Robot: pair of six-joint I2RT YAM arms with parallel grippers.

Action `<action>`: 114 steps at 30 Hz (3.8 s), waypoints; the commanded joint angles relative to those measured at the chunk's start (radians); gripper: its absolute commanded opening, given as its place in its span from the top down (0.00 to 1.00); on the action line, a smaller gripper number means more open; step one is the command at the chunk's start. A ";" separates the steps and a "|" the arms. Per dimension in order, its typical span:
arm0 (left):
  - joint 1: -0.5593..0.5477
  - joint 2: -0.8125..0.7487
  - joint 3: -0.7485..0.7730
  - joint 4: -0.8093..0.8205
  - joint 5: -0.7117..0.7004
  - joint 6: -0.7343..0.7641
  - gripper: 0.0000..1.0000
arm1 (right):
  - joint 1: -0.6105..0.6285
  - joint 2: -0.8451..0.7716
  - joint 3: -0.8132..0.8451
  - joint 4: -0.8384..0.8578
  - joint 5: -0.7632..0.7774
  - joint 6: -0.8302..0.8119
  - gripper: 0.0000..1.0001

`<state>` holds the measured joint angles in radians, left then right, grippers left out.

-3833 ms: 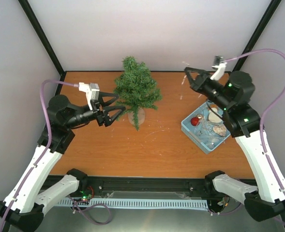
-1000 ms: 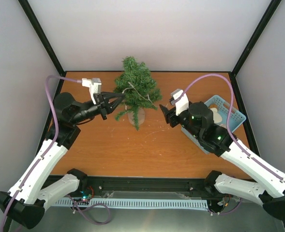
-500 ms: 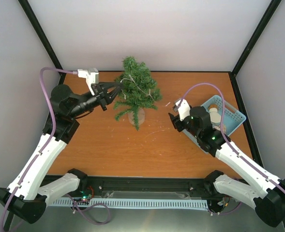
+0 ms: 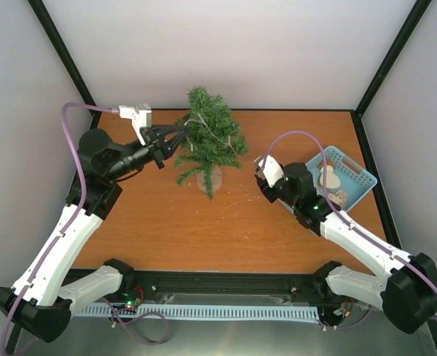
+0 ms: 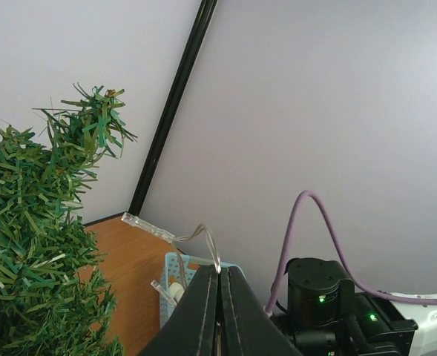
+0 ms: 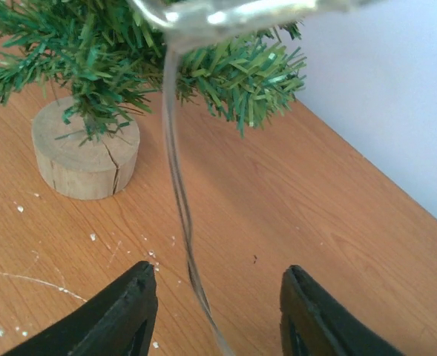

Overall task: Decorate the small christmas tree
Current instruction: Wrap the decoration item around the Christmas tree.

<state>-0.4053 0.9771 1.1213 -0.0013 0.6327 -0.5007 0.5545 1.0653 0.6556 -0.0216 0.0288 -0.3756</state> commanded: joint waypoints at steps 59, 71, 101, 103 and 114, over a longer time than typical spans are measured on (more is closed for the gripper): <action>0.025 0.291 0.388 -0.295 -0.276 -0.007 0.99 | -0.091 0.008 0.622 -0.193 0.130 -0.077 0.97; 0.029 0.282 0.301 -0.263 -0.215 -0.021 0.99 | -0.092 -0.078 0.502 -0.287 -0.052 0.004 0.97; 0.029 0.259 0.005 0.266 -0.117 -0.479 0.99 | -0.092 -0.135 0.343 -0.250 -0.248 0.074 0.97; 0.029 0.272 0.008 0.263 -0.115 -0.479 0.97 | -0.090 -0.137 0.339 -0.246 -0.263 0.080 0.97; 0.029 0.219 -0.052 0.225 -0.122 -0.424 0.76 | -0.090 -0.118 0.304 -0.235 -0.373 0.117 0.97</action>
<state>-0.3813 1.2381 1.0863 0.2035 0.5217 -0.9504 0.4709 0.9428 0.9771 -0.2909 -0.2935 -0.2844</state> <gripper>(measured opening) 0.211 0.030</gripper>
